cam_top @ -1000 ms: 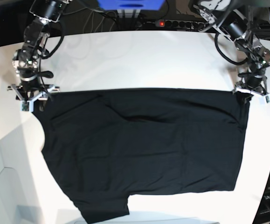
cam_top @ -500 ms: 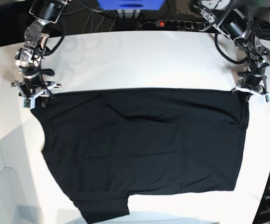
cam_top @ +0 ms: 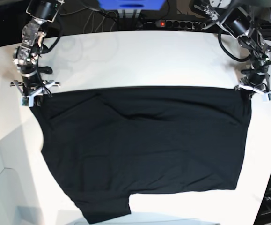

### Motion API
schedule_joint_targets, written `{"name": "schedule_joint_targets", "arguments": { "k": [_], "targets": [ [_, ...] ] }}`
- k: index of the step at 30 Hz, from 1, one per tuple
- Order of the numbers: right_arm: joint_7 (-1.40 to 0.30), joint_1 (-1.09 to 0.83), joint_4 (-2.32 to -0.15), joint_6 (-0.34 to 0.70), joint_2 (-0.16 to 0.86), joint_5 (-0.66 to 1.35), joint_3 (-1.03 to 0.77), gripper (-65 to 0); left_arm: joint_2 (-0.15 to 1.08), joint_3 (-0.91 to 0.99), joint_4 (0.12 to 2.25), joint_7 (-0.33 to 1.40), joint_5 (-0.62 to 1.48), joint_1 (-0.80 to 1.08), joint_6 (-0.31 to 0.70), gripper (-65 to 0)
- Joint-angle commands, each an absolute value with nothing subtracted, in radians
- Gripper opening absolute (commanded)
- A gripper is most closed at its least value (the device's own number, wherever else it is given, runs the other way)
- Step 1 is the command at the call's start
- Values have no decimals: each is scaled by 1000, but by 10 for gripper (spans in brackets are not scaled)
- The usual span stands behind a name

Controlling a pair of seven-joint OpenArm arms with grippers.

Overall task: Fold the T-shirt properly
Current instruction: 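Drag the folded edge back toward the collar side with both grippers, then release the shirt and raise both grippers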

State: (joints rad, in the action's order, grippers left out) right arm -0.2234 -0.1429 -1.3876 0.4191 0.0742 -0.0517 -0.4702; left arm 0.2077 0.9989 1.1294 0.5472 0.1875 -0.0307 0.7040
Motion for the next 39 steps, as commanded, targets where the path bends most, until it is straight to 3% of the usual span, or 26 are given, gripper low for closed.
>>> {"name": "schedule_joint_targets", "arguments": {
  "k": [1, 20, 31, 39],
  "targets": [
    [-302, -165, -1386, 412, 85, -97, -479, -650, 228, 1001, 1142, 552, 176, -24, 698, -650],
    [-255, -453, -1626, 412, 65, -91, -486, -650, 223, 1003, 1162, 553, 186, 194, 698, -650],
    [-254, -578, -1695, 412, 64, -91, -487, -650, 120, 1087, 1417, 555, 186, 331, 698, -650],
    [-254, -618, -1750, 414, 12, -93, -542, -650, 104, 1112, 1428, 555, 185, 332, 698, -650]
  ]
}}
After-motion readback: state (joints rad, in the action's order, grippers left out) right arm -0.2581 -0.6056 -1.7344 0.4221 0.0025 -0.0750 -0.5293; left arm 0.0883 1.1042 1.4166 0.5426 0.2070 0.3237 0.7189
